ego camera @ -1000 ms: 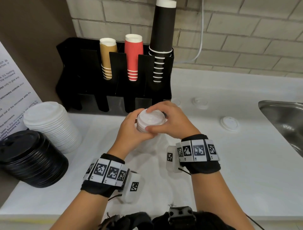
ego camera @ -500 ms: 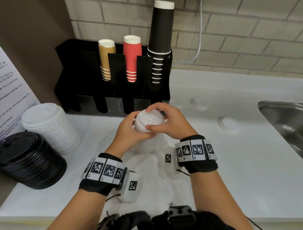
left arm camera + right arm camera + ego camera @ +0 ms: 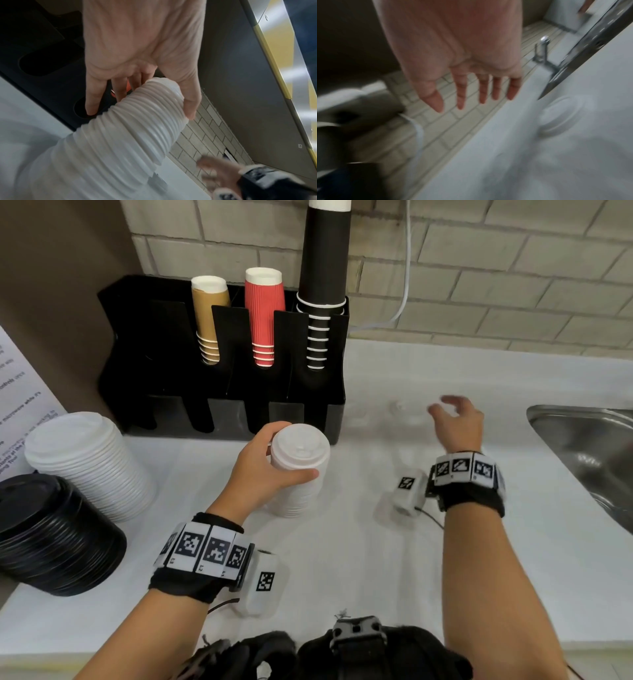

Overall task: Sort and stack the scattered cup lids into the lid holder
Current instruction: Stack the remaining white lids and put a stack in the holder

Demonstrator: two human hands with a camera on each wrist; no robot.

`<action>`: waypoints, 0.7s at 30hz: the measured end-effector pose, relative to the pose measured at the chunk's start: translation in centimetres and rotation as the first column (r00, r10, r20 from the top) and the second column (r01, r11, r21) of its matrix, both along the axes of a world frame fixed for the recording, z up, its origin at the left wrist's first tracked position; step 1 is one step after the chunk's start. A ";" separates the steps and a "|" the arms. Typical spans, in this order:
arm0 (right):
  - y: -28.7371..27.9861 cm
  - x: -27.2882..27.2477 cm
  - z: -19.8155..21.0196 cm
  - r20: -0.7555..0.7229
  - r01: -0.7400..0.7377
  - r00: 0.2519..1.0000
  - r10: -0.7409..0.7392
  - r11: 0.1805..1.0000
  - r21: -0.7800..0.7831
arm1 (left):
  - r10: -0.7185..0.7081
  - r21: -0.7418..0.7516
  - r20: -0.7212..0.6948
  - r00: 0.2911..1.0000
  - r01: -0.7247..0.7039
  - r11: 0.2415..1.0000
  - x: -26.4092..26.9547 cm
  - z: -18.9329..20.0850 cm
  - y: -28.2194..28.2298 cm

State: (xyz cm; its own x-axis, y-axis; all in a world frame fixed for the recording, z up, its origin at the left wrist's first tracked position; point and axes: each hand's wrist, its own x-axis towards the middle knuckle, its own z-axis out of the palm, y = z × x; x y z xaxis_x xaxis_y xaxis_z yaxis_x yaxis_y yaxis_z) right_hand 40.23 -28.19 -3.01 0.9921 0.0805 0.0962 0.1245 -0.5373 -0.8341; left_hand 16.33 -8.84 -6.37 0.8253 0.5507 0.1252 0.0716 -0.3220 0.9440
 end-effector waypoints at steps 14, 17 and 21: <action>-3.7 5.0 -3.5 -0.227 -0.182 0.974 0.012 0.644 -0.743 | -0.008 0.033 -0.015 1.000 0.008 0.999 0.2 0.3 0.0; -2.1 3.9 -1.6 -0.217 -0.111 0.976 -0.020 0.808 -0.578 | -0.015 0.043 -0.003 1.000 0.015 0.999 0.2 0.3 0.0; 0.6 -0.6 1.0 -0.156 -0.307 0.943 0.294 0.949 -0.067 | -0.025 0.053 0.004 1.000 0.025 0.998 0.3 0.2 -0.1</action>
